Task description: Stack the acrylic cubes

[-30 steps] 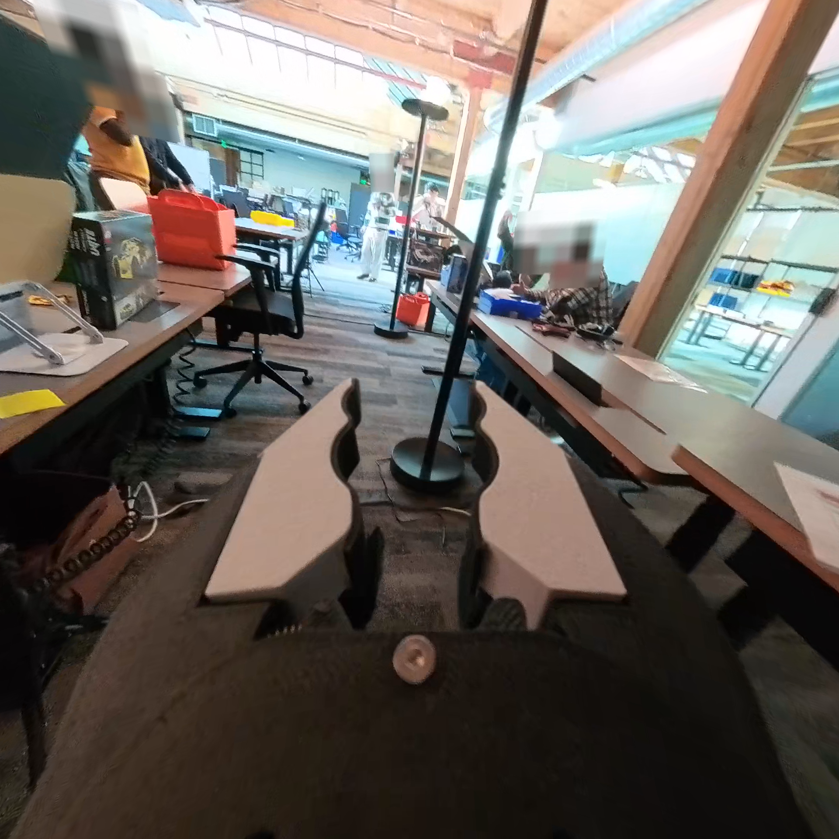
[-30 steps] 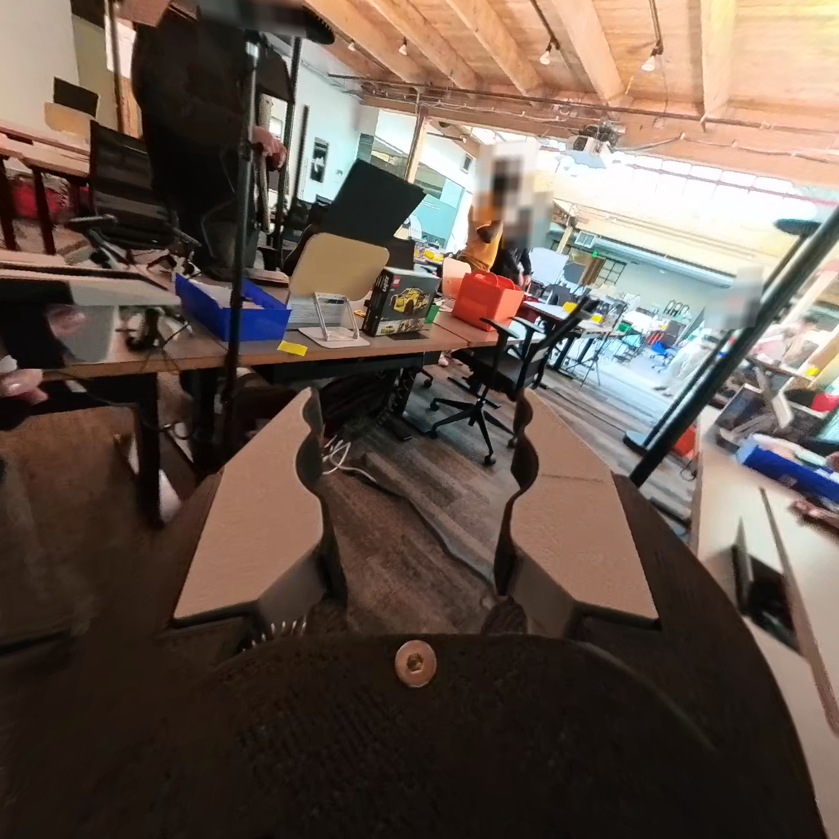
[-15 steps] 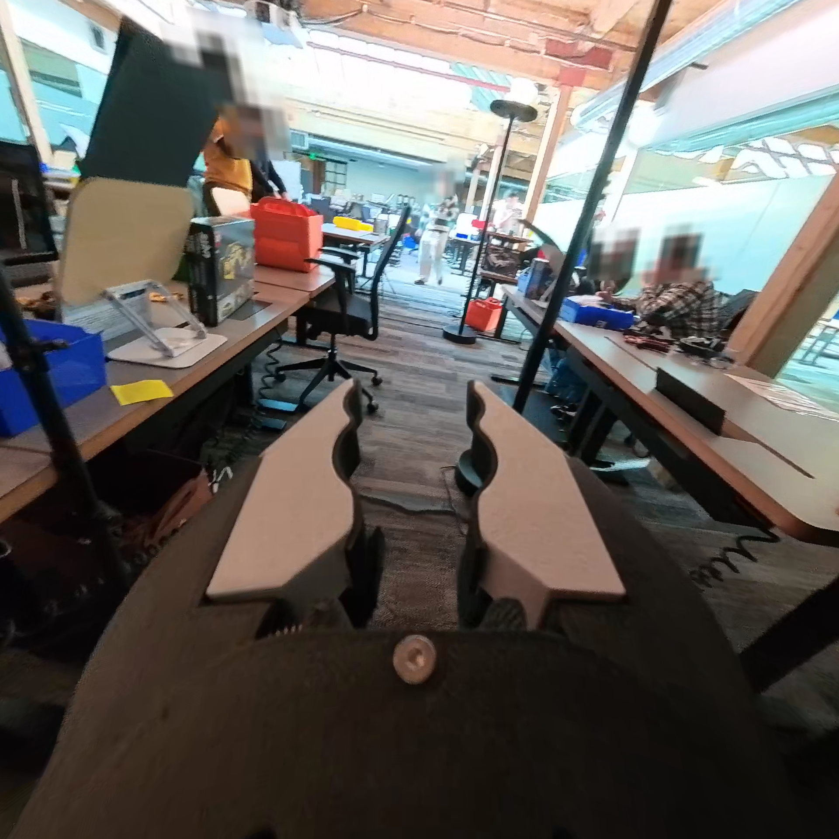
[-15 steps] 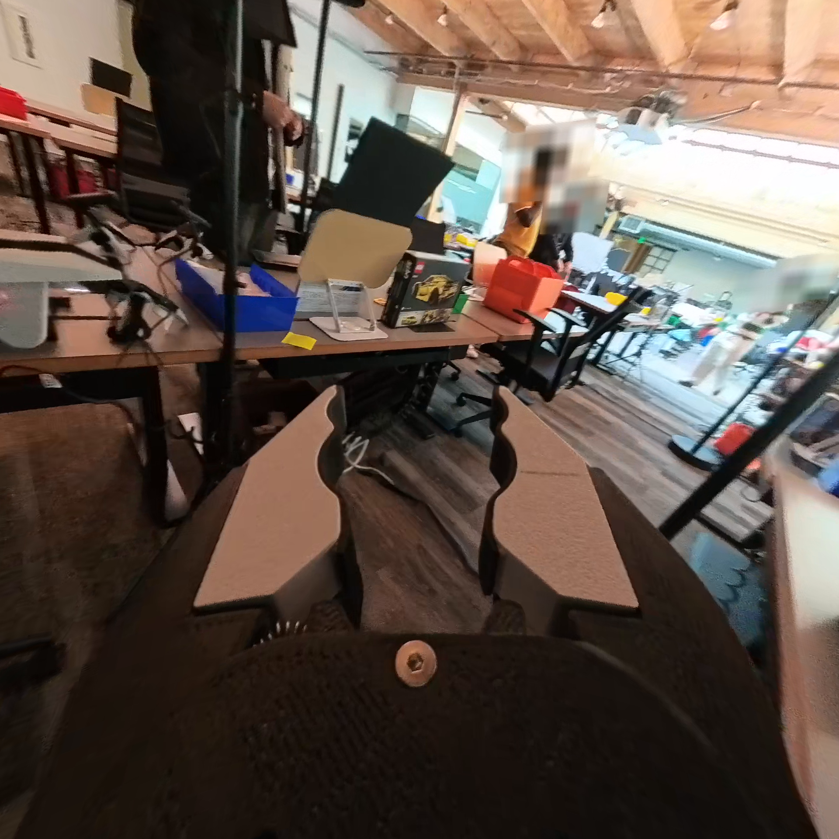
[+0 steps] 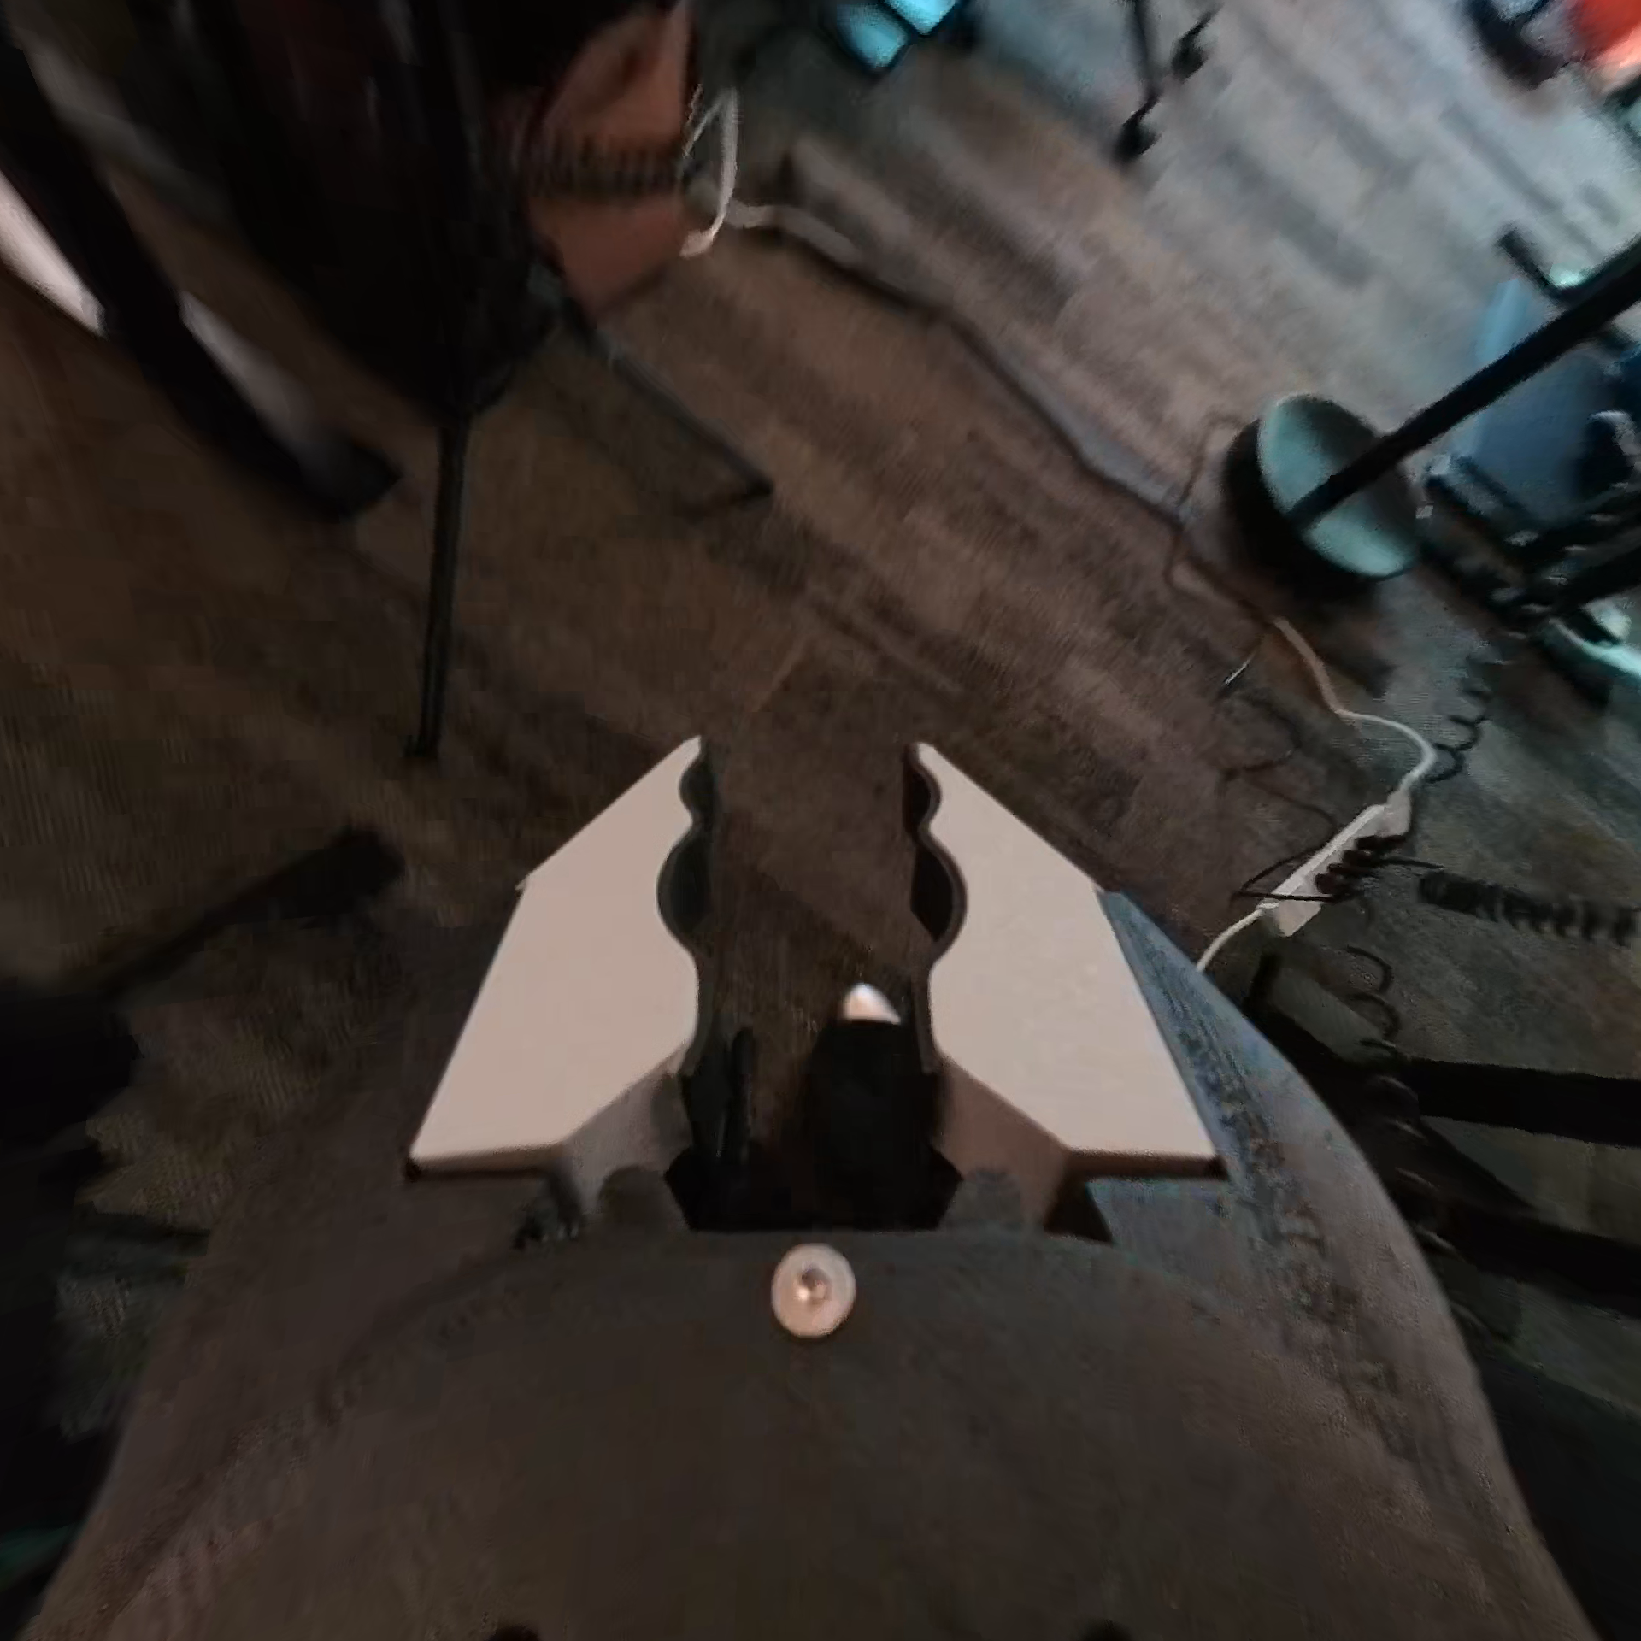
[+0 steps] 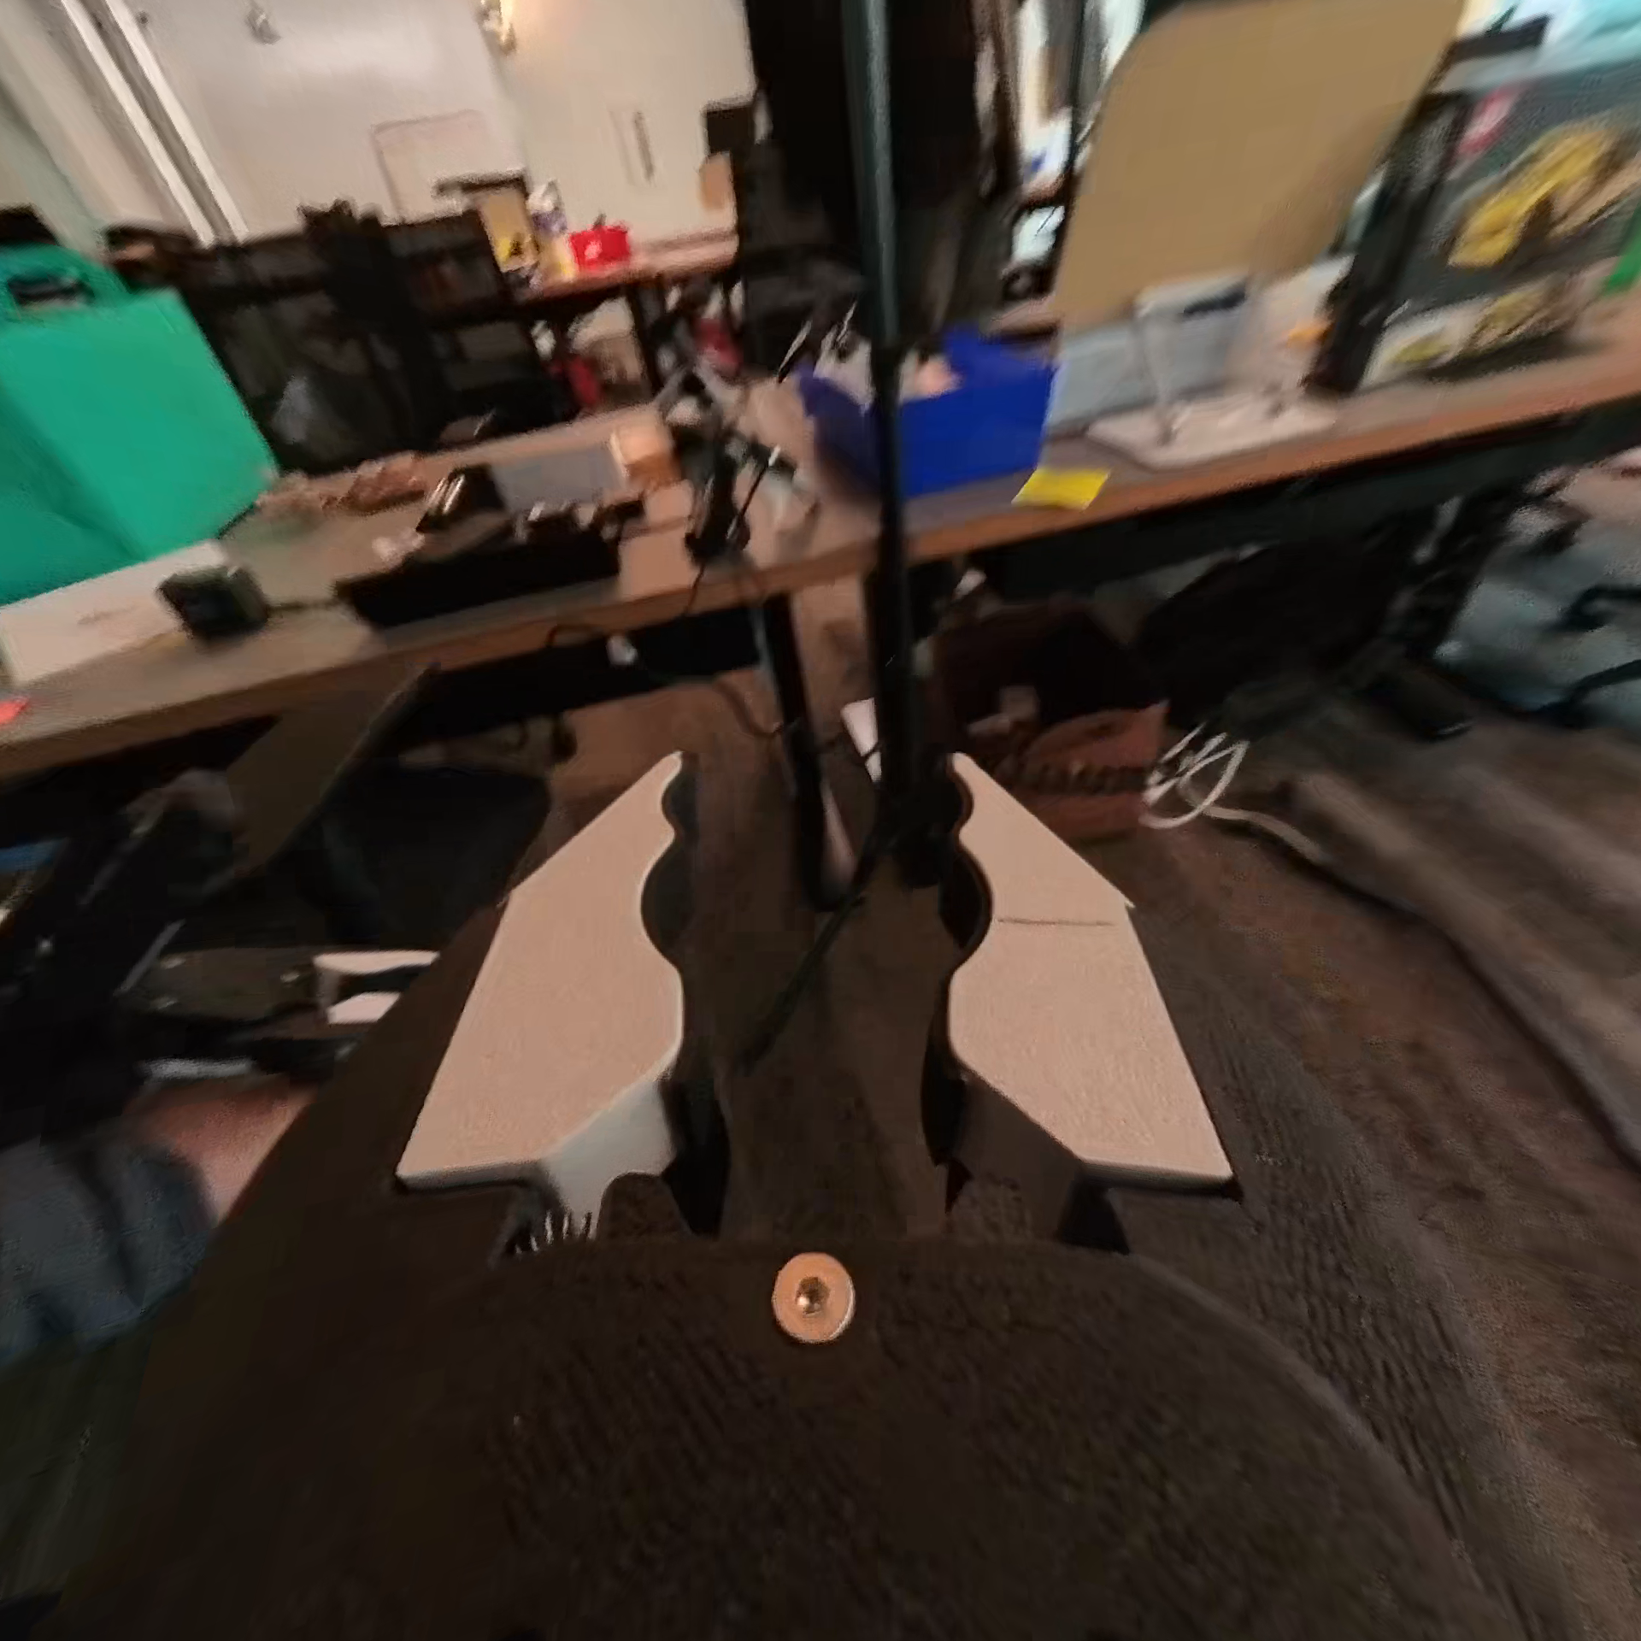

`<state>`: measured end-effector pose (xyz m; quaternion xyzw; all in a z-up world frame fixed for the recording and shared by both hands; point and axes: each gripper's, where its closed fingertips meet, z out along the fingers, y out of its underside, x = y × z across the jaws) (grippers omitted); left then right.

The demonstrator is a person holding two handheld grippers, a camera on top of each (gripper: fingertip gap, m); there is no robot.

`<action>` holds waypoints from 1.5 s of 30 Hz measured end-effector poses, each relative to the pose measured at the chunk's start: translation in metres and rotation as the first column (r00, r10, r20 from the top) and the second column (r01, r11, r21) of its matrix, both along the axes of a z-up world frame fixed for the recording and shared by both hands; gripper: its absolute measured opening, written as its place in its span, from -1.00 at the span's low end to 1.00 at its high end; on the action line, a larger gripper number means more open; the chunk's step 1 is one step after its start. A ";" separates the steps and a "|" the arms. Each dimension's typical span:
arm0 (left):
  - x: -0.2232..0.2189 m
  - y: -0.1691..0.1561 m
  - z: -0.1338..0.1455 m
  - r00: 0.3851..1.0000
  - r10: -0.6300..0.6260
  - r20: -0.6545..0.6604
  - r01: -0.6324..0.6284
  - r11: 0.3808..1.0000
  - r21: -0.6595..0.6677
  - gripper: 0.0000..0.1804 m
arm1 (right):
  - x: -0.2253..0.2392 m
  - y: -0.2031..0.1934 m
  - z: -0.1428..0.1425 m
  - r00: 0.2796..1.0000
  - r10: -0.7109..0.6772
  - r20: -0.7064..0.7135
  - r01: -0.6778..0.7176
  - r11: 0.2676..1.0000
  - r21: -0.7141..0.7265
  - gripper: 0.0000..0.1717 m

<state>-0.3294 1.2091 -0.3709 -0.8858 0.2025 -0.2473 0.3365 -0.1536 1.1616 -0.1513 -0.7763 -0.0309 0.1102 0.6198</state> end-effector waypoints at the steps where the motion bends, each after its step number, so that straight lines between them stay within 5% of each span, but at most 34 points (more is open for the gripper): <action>1: -0.009 0.000 -0.031 0.999 0.045 -0.019 -0.046 0.997 -0.055 -0.54 | -0.010 0.002 -0.024 0.999 0.037 -0.001 -0.038 0.998 -0.043 -0.42; 6: -0.073 0.010 -0.193 0.931 0.325 -0.169 -0.358 0.904 -0.235 -0.51 | -0.054 0.006 -0.145 0.985 0.134 -0.108 -0.155 0.962 -0.226 -0.58; 11: -0.118 0.025 -0.343 0.876 0.237 -0.421 -0.365 0.895 -0.257 -0.55 | -0.089 0.004 -0.270 0.945 0.119 -0.304 -0.227 0.909 -0.350 -0.72; 16: -0.114 0.135 -0.394 0.904 0.307 -0.299 -0.354 0.928 -0.118 -0.62 | -0.098 -0.006 -0.372 0.934 0.100 -0.343 -0.258 0.854 -0.452 -0.76; 20: -0.141 0.239 -0.447 0.875 0.442 -0.200 -0.484 0.769 -0.417 -0.57 | -0.088 -0.012 -0.421 0.948 0.125 -0.291 -0.258 0.838 -0.481 -0.78; 22: -0.163 0.275 -0.476 0.843 0.508 -0.175 -0.504 0.634 -0.586 -0.56 | -0.079 -0.009 -0.435 0.950 0.122 -0.289 -0.261 0.819 -0.511 -0.80; 24: -0.208 0.287 -0.511 0.804 0.509 -0.306 -0.565 0.496 -0.659 -0.55 | -0.066 -0.007 -0.441 0.950 0.146 -0.275 -0.275 0.809 -0.520 -0.80; 27: -0.277 0.276 -0.551 0.750 0.401 -0.526 -0.653 0.326 -0.683 -0.51 | -0.035 0.003 -0.452 0.958 0.082 -0.273 -0.227 0.799 -0.556 -0.83; 32: -0.340 0.247 -0.590 0.649 0.373 -0.663 -0.739 0.106 -0.665 -0.29 | -0.011 0.016 -0.458 0.957 0.047 -0.286 -0.209 0.798 -0.566 -0.83; 37: -0.355 0.227 -0.615 0.622 0.391 -0.679 -0.729 -0.028 -0.684 -0.29 | -0.013 0.019 -0.464 0.953 0.072 -0.296 -0.240 0.774 -0.586 -0.86; 45: -0.370 0.213 -0.640 0.598 0.422 -0.681 -0.729 -0.067 -0.682 -0.48 | -0.008 0.024 -0.469 0.962 0.111 -0.250 -0.243 0.768 -0.592 -0.89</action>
